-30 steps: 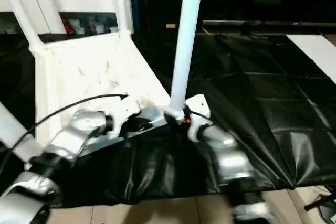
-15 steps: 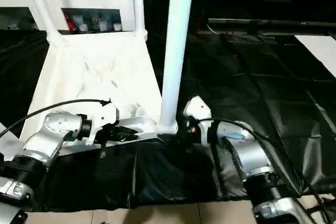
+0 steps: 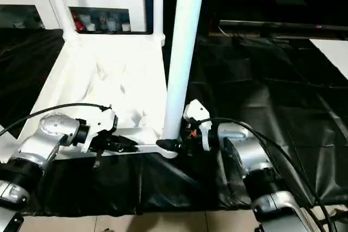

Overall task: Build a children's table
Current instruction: Rotate leg to tighten

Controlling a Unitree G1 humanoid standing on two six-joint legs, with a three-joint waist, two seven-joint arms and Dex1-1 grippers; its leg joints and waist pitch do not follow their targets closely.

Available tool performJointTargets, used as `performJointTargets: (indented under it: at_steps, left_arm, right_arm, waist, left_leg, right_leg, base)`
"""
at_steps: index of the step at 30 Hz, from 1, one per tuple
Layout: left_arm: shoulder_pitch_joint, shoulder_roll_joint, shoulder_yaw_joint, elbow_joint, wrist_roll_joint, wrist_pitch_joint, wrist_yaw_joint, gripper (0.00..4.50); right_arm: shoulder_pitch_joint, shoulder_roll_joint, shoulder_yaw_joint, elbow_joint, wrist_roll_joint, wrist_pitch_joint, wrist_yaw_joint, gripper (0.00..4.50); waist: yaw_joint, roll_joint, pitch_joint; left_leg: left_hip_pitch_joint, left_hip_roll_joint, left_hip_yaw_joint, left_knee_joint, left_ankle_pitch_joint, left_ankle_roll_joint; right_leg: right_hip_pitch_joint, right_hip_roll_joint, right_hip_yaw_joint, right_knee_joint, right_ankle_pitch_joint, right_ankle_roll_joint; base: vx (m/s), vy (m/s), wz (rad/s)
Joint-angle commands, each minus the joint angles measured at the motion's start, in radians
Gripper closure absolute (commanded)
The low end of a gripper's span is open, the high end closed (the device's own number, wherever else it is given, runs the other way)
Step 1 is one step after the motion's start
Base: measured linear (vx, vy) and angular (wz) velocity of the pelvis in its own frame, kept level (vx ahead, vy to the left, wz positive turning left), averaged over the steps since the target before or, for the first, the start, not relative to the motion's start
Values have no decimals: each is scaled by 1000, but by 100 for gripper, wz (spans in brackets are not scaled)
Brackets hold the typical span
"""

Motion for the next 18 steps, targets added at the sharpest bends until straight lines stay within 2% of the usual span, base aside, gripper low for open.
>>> performJointTargets:
  at_steps: [1, 3, 4, 5, 6, 9, 10, 14, 17, 18]
  left_arm:
    - [13, 9, -31, 41, 23, -1, -32, 450]
    - [10, 13, -30, 46, 22, -2, -31, 450]
    - [8, 15, -30, 47, 21, 1, -32, 450]
    - [4, 16, -29, 51, 22, 1, -32, 450]
    - [-2, 16, -29, 63, 25, -3, -28, 450]
    - [-13, 13, -24, 81, 26, -11, -16, 450]
    - [-15, 11, -20, 82, 22, -9, -17, 450]
    - [-19, 5, -24, 93, 29, -24, -3, 450]
    - [-24, -13, -21, 99, 32, -14, 34, 450]
    - [-26, -35, -24, 99, 45, 7, 86, 450]
  right_arm:
    - [-20, 3, 19, 20, -17, -18, 19, 116]
    - [-23, 3, 23, 25, -24, -27, 20, 136]
    - [-24, 1, 26, 23, -27, -30, 23, 146]
    - [-25, -3, 28, 20, -28, -36, 29, 154]
    - [-26, -7, 26, 21, -25, -39, 37, 154]
    - [-28, -8, 20, 35, -26, -44, 35, 174]
    - [-30, -7, 20, 41, -27, -45, 36, 176]
    - [-27, 1, 22, 56, -33, -52, 27, 179]
    - [-18, 12, 16, 50, -30, -47, 4, 180]
    - [-2, 27, 7, 44, -39, -57, -54, 180]
  waist:
    - [3, -3, -48]
    - [3, -3, -48]
    - [2, 2, -48]
    - [2, 0, -48]
    - [3, -12, -49]
    - [4, -3, -49]
    - [3, -4, -49]
    - [4, -1, -49]
    - [4, -3, -47]
    - [4, -2, -46]
  left_leg:
    - [-7, 39, -1, -55, -96, 61]
    - [-6, 40, -2, -56, -101, 54]
    - [-6, 39, -2, -56, -106, 50]
    - [-7, 40, -2, -56, -105, 49]
    - [-7, 40, -1, -55, -96, 53]
    - [-6, 40, -2, -54, -84, 59]
    - [-6, 40, -1, -53, -86, 61]
    - [-6, 40, -1, -54, -92, 56]
    - [-4, 40, -1, -55, -113, 50]
    - [-4, 40, -1, -56, -117, 49]
  right_leg:
    - [45, -70, 42, -59, -43, -251]
    - [45, -69, 41, -58, -53, -250]
    - [45, -68, 42, -60, -51, -249]
    - [46, -68, 42, -59, -50, -249]
    - [47, -68, 42, -57, -45, -248]
    - [45, -69, 42, -55, -36, -250]
    - [45, -69, 42, -56, -33, -253]
    - [45, -68, 41, -56, -34, -257]
    - [44, -69, 42, -59, -60, -255]
    - [44, -69, 42, -61, -72, -253]
  base:
    - [0, 0, 0]
    - [0, 0, 0]
    - [0, 0, 0]
    - [0, 0, 0]
    - [0, 0, 0]
    - [0, 0, 0]
    - [0, 0, 0]
    - [0, 0, 0]
    - [0, 0, 0]
    - [0, 0, 0]
